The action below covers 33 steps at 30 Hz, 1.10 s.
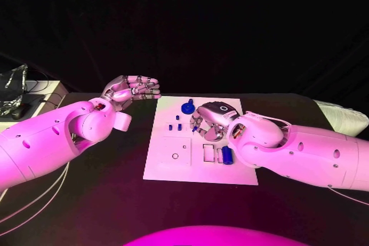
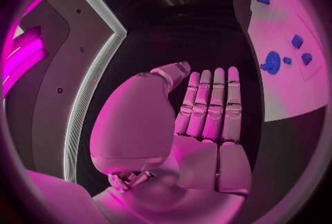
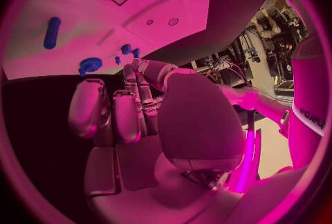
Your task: Assemble the parts on the task board
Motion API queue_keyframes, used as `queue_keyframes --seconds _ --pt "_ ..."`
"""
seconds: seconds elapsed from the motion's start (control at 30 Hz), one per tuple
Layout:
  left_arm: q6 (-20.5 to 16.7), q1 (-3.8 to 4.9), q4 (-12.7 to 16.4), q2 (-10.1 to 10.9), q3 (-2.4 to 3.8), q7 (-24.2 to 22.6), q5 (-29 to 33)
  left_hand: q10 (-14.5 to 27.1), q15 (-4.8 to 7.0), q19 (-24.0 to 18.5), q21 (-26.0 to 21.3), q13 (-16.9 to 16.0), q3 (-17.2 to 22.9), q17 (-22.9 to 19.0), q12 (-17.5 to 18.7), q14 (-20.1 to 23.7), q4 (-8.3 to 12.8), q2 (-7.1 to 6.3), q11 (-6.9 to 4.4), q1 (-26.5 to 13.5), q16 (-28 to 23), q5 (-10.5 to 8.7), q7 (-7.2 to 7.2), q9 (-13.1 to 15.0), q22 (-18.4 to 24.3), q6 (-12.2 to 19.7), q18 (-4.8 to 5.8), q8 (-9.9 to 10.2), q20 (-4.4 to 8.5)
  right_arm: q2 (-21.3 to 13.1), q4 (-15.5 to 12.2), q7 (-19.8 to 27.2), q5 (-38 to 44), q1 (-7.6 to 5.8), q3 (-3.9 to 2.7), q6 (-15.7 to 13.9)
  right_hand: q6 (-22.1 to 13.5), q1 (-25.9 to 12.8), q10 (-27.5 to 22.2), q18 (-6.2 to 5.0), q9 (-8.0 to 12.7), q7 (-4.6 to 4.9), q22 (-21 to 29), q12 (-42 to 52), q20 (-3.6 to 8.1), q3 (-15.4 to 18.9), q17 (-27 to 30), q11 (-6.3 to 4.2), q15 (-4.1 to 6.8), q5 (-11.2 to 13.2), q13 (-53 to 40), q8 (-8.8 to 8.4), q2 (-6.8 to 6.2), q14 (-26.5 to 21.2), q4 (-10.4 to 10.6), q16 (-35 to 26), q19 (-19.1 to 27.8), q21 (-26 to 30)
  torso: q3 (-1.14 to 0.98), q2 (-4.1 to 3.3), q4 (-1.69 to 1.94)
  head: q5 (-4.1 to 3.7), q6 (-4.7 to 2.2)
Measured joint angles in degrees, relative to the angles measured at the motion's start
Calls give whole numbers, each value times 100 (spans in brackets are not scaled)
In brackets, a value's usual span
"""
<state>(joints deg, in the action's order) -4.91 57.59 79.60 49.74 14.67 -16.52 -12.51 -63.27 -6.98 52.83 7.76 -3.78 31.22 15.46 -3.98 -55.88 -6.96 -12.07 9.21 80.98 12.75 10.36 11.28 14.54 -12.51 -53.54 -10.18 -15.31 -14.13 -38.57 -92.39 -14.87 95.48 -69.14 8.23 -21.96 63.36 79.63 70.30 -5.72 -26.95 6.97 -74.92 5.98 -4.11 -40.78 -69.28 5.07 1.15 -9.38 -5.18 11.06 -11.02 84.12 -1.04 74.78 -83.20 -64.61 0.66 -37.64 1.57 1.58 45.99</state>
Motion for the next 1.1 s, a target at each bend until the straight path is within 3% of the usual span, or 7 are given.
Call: queue_keyframes --seconds 0.67,1.1 --pt "-186 -1 119 -20 0 5 43 41 0 21 0 0 0 0 0 0 0 0 1 0 0 0 0 0 11 0 0 0 -21 557 295 -185 540 357 81 166 5 0 32 0 -4 5 1 -37 21 -15 7 -32 0 -17 3 -12 -1 0 -17 0 -21 -20 -5 -18 -7 199 191" --pt "-196 -1 139 -7 0 11 50 41 0 41 -23 0 0 0 0 0 0 0 1 0 -24 0 0 -1 28 0 0 0 0 647 429 -256 681 450 100 245 4 1 40 0 -2 4 -3 -59 21 -25 7 -40 0 -16 9 -31 -4 0 -6 0 -21 -19 -10 -16 -18 253 267"
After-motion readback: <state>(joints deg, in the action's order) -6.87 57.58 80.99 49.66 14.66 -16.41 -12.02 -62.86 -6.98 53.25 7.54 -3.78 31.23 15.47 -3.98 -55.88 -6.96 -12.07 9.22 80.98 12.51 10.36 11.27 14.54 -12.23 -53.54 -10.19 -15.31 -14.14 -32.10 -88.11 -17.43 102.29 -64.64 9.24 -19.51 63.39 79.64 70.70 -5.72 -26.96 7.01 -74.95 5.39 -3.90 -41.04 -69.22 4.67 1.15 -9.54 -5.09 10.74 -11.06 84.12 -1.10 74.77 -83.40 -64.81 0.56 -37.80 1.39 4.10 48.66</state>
